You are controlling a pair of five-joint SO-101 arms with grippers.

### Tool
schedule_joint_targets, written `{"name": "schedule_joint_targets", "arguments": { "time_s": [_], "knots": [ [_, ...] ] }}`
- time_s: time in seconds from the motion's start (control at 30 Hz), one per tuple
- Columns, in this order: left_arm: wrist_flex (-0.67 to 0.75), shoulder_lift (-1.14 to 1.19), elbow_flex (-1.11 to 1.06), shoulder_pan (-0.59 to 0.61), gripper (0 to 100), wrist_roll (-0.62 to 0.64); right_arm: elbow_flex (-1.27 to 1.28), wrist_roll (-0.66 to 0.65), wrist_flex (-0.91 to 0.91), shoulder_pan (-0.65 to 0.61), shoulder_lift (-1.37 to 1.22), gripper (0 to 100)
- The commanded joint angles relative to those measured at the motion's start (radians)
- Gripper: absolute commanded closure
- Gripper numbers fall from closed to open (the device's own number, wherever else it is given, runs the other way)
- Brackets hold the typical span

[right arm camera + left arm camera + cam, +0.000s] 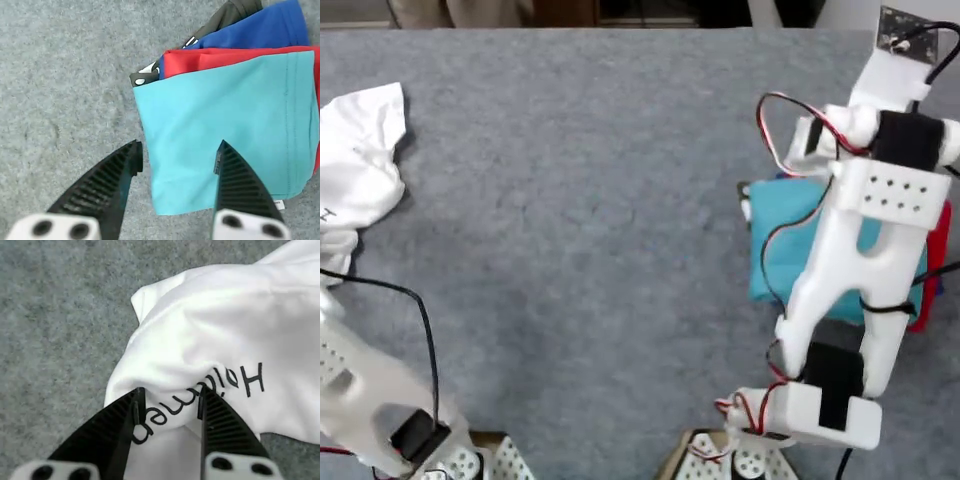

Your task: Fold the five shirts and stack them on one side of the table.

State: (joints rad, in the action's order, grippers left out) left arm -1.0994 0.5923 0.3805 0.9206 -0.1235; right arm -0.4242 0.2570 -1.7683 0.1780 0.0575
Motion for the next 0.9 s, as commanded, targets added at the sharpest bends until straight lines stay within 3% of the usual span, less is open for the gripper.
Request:
{"name": "schedule_joint_targets", "arguments": {
  "time_s": [0.0,0.07,0.23,0.6,0.73,0.87],
  "knots": [
    [-0.006,0.047,0.117,-0.009,89,0.005,-0.004,0.015,-0.015,-0.016,-0.001,76.7],
    [-0.006,0.051,0.132,-0.012,98,0.005,-0.004,0.015,-0.015,-0.016,0.001,76.7],
    [-0.104,0.050,0.172,-0.057,98,0.000,-0.004,0.015,-0.015,-0.010,0.002,76.9],
    [-0.658,0.050,0.671,-0.149,98,0.000,-0.004,0.011,-0.017,-0.016,0.002,76.9],
    [-0.663,-0.002,0.709,-0.199,98,0.005,-0.004,0.011,-0.017,-0.016,0.002,76.8],
    [-0.663,-0.153,0.543,-0.298,98,0.006,-0.004,0.011,-0.017,-0.016,0.002,76.8]
  ]
}}
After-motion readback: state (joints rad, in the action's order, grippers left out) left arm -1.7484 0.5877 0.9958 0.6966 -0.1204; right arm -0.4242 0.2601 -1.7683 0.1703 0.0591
